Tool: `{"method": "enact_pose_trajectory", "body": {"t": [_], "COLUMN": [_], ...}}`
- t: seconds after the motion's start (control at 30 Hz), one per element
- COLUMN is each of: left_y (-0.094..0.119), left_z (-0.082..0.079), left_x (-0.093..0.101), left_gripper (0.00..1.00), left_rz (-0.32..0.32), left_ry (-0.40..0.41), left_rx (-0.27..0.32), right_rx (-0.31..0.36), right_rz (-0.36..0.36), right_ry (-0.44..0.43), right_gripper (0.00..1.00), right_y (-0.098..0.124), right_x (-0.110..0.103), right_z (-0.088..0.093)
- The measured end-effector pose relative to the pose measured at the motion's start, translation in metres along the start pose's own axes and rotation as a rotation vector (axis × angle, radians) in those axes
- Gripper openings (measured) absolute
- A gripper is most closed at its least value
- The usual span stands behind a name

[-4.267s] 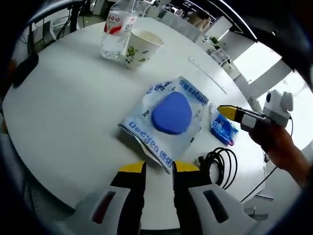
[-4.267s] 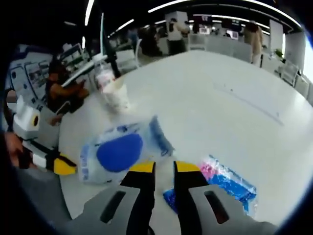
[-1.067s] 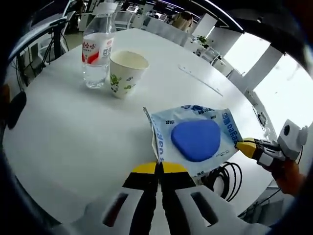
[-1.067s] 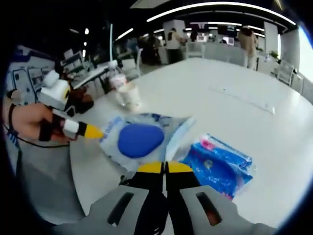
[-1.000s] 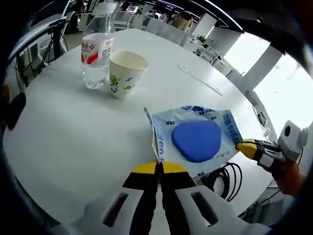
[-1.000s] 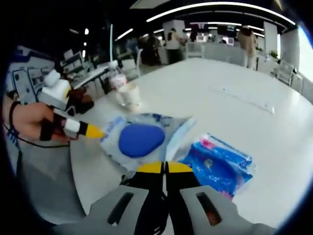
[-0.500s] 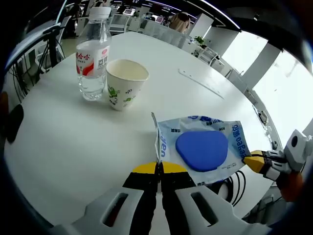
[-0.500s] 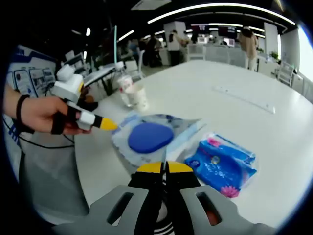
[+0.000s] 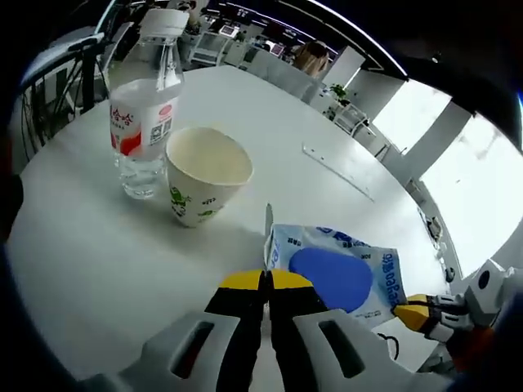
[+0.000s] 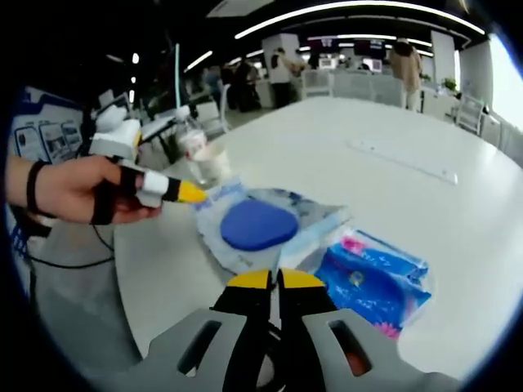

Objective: Arrange the tabletop items into an orderly group along one side of the table until the central work area is clear of visible clutter.

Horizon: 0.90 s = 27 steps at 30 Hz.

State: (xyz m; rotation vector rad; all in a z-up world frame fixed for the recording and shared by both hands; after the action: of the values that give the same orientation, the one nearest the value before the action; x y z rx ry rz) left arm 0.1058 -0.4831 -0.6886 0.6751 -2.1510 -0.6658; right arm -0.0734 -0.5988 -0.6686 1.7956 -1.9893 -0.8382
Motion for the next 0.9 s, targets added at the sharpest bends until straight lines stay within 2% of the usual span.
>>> {"method": "enact_pose_trajectory", "body": {"t": [0.17, 0.23, 0.57, 0.9], "left_y": [-0.004, -0.004, -0.011, -0.019], "left_z": [-0.007, -0.007, -0.015, -0.009], "left_x": [-0.003, -0.004, -0.008, -0.014], "left_gripper": [0.00, 0.00, 0.00, 0.00], "left_rz": [-0.007, -0.012, -0.036, -0.065], "left_ry": [0.021, 0.027, 0.043, 0.054], "left_rx": [0.015, 0.020, 0.024, 0.001], "right_rx": [0.004, 0.003, -0.038, -0.115], "right_rz": [0.004, -0.007, -0.016, 0.025], "right_ry": [-0.014, -0.050, -0.048, -0.086], "right_gripper": [0.00, 0.00, 0.00, 0.00], "right_y": [-0.010, -0.016, -0.038, -0.050], "right_x": [0.005, 0.006, 0.009, 0.023], "right_z": [-0.006, -0.007, -0.007, 0.003]}}
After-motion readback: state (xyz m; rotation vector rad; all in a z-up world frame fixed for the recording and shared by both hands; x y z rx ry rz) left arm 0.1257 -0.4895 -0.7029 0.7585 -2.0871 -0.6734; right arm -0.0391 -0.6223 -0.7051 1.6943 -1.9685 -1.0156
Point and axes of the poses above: the point that each gripper's makers call its tool centre point, and the gripper's own axes: y roughly backward along the fingers, x roughly to its right, z roughly out of its underside, the point moved 5 cm from there along y, roughly backward along the fingers, and after that the axes turned 3 degrees about y, right-handed, at the moved point
